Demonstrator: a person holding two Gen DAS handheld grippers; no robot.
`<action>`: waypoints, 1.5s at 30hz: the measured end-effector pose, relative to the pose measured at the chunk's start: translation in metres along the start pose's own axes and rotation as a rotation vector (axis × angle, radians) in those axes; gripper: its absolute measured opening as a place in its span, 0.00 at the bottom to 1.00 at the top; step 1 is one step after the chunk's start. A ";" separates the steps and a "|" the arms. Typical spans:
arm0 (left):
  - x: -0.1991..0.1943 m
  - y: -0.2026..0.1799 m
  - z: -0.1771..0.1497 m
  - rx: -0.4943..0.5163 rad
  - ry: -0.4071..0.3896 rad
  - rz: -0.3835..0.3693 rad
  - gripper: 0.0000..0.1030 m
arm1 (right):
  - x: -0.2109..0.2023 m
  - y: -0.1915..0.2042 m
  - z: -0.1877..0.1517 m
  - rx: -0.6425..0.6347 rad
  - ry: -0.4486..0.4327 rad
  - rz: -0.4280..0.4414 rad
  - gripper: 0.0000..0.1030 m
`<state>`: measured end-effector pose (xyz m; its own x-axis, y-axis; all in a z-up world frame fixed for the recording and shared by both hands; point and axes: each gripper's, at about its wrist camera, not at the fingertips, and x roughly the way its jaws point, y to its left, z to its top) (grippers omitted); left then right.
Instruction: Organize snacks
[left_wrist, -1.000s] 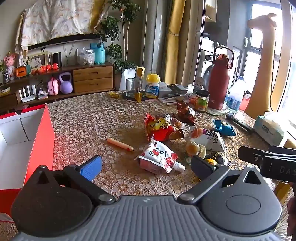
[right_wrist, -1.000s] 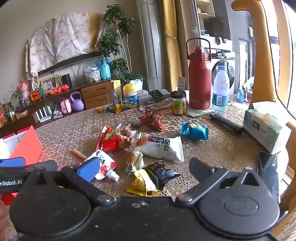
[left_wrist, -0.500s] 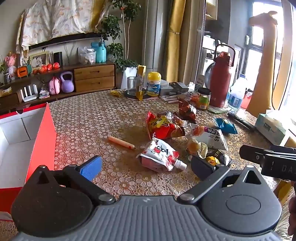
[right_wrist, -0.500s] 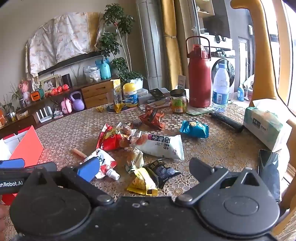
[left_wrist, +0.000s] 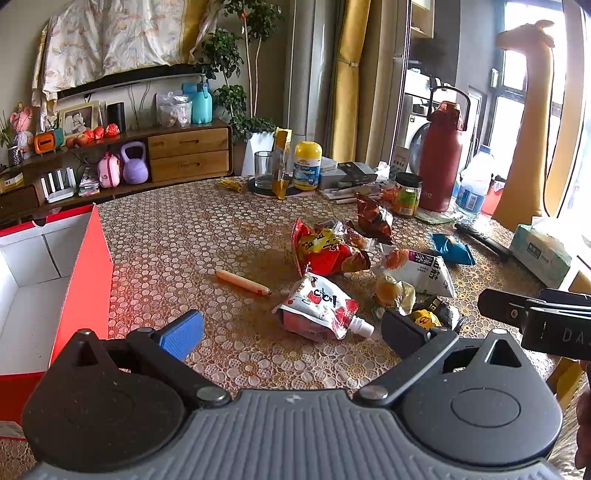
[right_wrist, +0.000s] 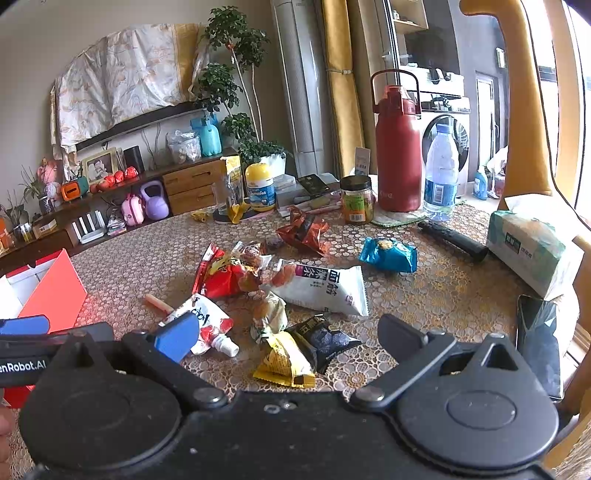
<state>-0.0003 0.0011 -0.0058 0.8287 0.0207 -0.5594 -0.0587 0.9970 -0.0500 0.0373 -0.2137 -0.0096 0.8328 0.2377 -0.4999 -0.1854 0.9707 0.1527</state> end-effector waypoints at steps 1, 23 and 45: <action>0.000 0.000 0.000 0.000 0.000 0.000 1.00 | 0.000 0.000 0.000 0.001 0.000 -0.001 1.00; 0.001 0.001 -0.001 0.000 0.004 -0.001 1.00 | 0.002 0.000 -0.003 0.001 0.002 0.003 1.00; 0.002 0.001 -0.003 0.000 0.007 0.000 1.00 | 0.002 0.000 -0.004 0.003 0.004 0.001 1.00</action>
<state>-0.0003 0.0018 -0.0093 0.8248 0.0203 -0.5651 -0.0585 0.9970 -0.0497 0.0371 -0.2128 -0.0136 0.8308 0.2388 -0.5028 -0.1846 0.9704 0.1560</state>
